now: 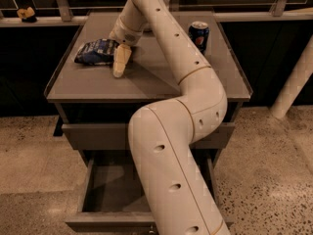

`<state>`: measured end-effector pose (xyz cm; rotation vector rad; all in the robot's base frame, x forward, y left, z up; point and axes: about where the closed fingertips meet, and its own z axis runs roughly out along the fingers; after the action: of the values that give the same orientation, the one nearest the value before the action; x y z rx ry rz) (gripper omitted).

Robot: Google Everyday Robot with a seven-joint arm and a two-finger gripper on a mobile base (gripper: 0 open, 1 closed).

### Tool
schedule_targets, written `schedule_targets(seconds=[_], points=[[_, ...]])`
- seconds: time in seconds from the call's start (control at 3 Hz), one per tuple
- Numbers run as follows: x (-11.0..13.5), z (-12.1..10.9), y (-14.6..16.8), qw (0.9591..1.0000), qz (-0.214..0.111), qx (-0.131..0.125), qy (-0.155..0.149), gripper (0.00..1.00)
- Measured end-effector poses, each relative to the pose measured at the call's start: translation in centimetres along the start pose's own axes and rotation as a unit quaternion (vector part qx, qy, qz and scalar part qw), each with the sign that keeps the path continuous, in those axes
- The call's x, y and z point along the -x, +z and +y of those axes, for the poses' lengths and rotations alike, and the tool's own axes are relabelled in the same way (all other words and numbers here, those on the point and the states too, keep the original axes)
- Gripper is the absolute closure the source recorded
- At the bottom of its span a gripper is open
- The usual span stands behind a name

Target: Place blue chip bag into middle drawer

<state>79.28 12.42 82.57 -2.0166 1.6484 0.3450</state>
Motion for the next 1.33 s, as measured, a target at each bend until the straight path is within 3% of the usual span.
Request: schedule_targets(seconds=[0.33,1.33], points=[[0.0,0.0,0.0,1.0,0.0,0.0,0.0,0.19],[0.0,0.0,0.0,1.0,0.0,0.0,0.0,0.89]])
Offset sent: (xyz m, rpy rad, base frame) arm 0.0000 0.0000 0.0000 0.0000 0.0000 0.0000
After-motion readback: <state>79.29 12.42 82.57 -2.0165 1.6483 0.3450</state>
